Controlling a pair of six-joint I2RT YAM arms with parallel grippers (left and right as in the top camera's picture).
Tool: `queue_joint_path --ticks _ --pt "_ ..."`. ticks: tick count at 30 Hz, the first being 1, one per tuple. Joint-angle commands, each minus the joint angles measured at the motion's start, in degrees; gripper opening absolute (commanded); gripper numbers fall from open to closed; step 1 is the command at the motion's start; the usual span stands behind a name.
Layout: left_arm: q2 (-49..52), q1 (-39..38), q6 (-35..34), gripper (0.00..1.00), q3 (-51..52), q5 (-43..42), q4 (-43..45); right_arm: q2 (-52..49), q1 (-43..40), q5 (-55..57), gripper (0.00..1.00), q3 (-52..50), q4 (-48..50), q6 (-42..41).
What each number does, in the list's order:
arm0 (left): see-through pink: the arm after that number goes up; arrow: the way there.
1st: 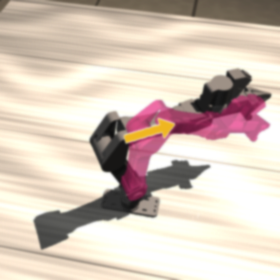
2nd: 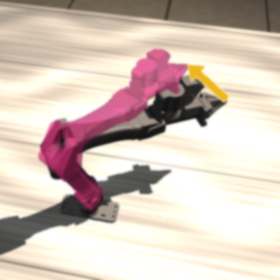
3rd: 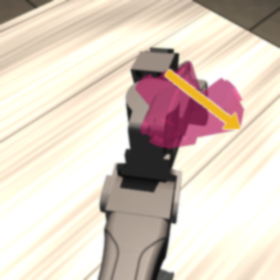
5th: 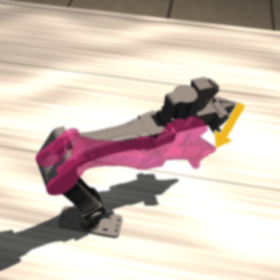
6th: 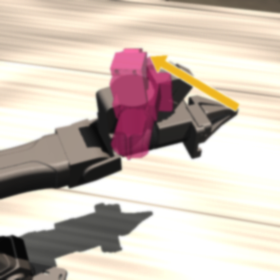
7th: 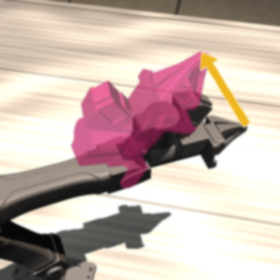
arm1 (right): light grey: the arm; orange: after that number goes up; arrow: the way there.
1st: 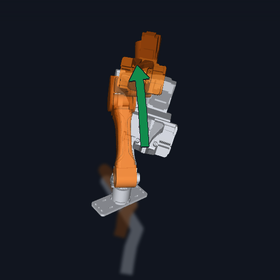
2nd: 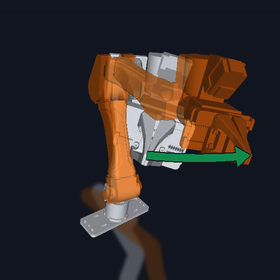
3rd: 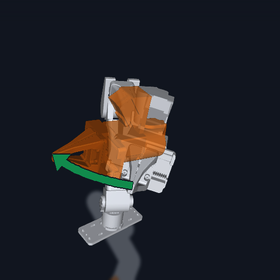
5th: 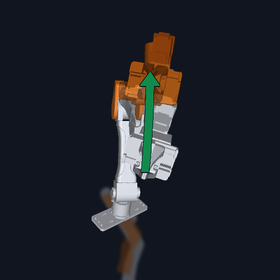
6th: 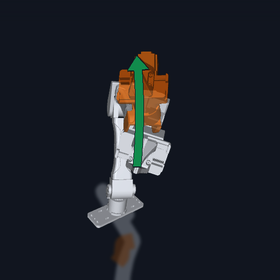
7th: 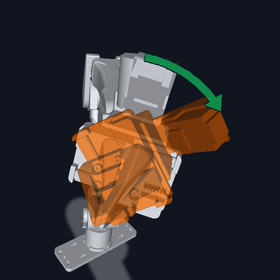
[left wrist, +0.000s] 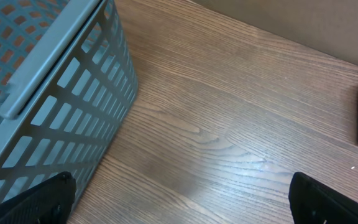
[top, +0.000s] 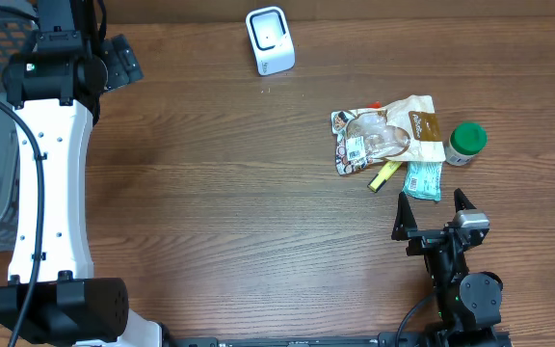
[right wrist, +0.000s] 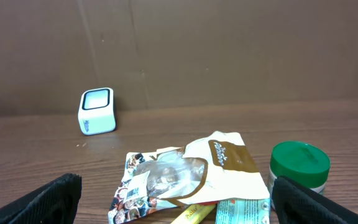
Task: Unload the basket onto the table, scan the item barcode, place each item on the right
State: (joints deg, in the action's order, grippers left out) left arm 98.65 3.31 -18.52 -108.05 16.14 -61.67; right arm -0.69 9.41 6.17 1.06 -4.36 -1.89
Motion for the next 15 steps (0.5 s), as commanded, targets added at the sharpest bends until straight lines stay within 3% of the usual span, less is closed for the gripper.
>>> queue_joint_path --ticks 1,9,15 --pt "0.5 -0.3 -0.8 1.0 -0.4 0.7 0.2 0.5 -0.2 -0.3 1.0 -0.6 0.2 0.2" --pt "0.0 -0.4 -0.8 1.0 -0.4 0.7 0.1 0.5 -0.2 -0.3 1.0 -0.6 0.2 0.2" --pt "-7.4 -0.9 -0.8 1.0 -0.4 0.7 0.0 0.5 -0.2 -0.3 1.0 -0.6 0.2 0.2"
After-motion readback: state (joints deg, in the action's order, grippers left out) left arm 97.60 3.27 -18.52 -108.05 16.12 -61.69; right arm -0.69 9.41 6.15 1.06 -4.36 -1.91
